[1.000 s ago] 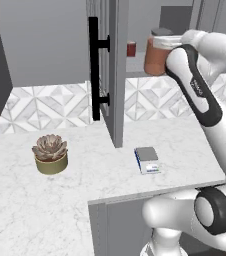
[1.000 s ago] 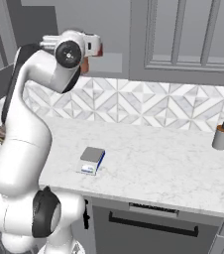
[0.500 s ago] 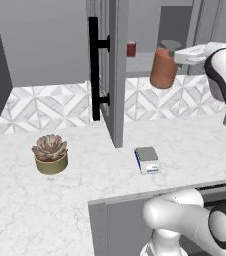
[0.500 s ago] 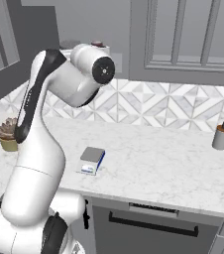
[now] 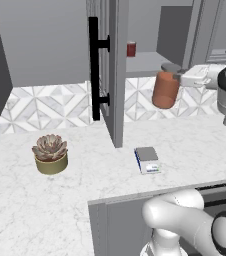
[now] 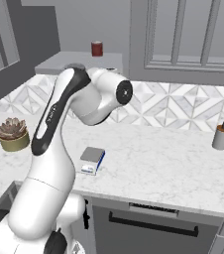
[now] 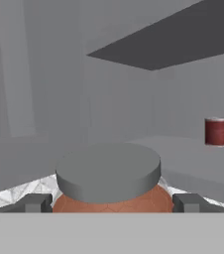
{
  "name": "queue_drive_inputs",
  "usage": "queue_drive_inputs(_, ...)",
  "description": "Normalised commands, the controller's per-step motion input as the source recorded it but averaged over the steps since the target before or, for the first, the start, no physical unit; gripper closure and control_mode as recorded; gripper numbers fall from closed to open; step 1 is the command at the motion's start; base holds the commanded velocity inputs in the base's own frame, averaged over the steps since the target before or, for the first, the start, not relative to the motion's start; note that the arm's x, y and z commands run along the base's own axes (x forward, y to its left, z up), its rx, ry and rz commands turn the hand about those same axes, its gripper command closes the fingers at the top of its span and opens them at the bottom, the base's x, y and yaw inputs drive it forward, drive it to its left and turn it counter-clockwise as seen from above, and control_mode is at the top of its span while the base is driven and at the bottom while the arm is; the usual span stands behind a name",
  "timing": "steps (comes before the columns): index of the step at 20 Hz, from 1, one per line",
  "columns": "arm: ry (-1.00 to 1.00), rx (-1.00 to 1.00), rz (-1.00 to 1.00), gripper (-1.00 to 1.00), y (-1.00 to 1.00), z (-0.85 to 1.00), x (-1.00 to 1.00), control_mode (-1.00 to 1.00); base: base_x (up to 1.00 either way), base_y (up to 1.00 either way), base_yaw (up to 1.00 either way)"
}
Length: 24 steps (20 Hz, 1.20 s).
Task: Pick the honey bottle and place it on the digital scale for weighing, and close the cabinet.
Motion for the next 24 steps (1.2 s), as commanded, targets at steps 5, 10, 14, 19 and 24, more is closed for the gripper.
queue_drive_inputs(5,0.01,0.00,0.17,1.00,-0.15,-0.71,0.00,-1.00,0.00,0.00,0.00)
queue_drive_inputs(10,0.00,0.00,0.14,1.00,-0.16,-0.51,0.32,-1.00,0.00,0.00,0.00)
queue_drive_inputs(14,0.06,0.00,0.10,1.00,-0.04,-0.24,0.44,-1.00,0.00,0.00,0.00)
queue_drive_inputs(19,0.04,0.00,0.07,1.00,0.00,-0.06,0.64,-1.00,0.00,0.00,0.00)
queue_drive_inputs(24,0.01,0.00,0.05,1.00,-0.01,-0.14,0.21,-1.00,0.00,0.00,0.00)
